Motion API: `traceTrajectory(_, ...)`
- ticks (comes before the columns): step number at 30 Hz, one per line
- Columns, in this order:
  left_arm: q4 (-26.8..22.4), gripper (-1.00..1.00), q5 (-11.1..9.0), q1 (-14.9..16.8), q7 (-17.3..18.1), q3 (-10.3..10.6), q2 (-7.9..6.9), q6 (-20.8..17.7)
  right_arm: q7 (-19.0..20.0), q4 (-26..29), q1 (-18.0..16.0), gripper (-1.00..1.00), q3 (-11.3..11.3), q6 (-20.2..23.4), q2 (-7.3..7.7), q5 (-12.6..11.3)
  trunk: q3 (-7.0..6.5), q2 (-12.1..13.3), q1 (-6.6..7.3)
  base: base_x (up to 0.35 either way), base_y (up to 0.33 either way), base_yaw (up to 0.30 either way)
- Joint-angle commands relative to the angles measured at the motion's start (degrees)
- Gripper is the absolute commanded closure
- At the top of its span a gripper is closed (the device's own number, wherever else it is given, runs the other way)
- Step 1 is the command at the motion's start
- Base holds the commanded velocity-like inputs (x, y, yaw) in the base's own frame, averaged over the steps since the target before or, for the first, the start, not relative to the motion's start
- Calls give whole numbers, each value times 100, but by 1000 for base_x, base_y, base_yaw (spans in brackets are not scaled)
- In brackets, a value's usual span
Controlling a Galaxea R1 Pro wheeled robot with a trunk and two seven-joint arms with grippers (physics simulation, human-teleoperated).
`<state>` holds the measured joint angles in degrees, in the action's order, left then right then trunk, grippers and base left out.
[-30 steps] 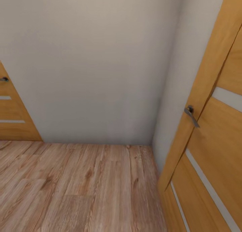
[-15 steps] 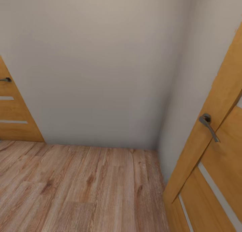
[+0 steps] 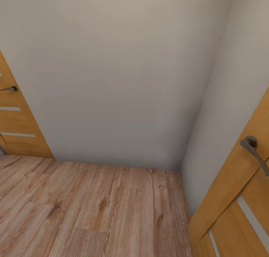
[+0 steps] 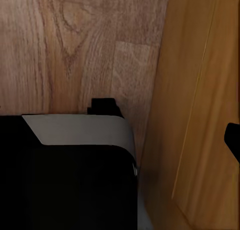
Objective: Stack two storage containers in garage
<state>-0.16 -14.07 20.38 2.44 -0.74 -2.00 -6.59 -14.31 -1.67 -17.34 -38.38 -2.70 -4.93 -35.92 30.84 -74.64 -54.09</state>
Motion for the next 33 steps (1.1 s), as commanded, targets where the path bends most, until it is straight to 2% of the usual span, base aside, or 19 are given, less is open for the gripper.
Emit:
traceTrajectory(1, -2, -100, -43, 5, 19, -5, -2, -26, -2, -18, -6, -100, -47, -25, -7, -55, 5, -2, -3, 319, 0, 0)
traceTrajectory(19, -2, -100, -45, 4, 19, -5, -2, -26, -4, -18, -6, -100, -47, -28, -8, -55, 5, -2, -3, 319, 0, 16)
traceTrajectory(33, -2, -100, -52, 5, 19, -14, -11, -26, -2, -18, -6, -100, -47, -38, -8, -55, 5, -2, -3, 319, 0, 244)
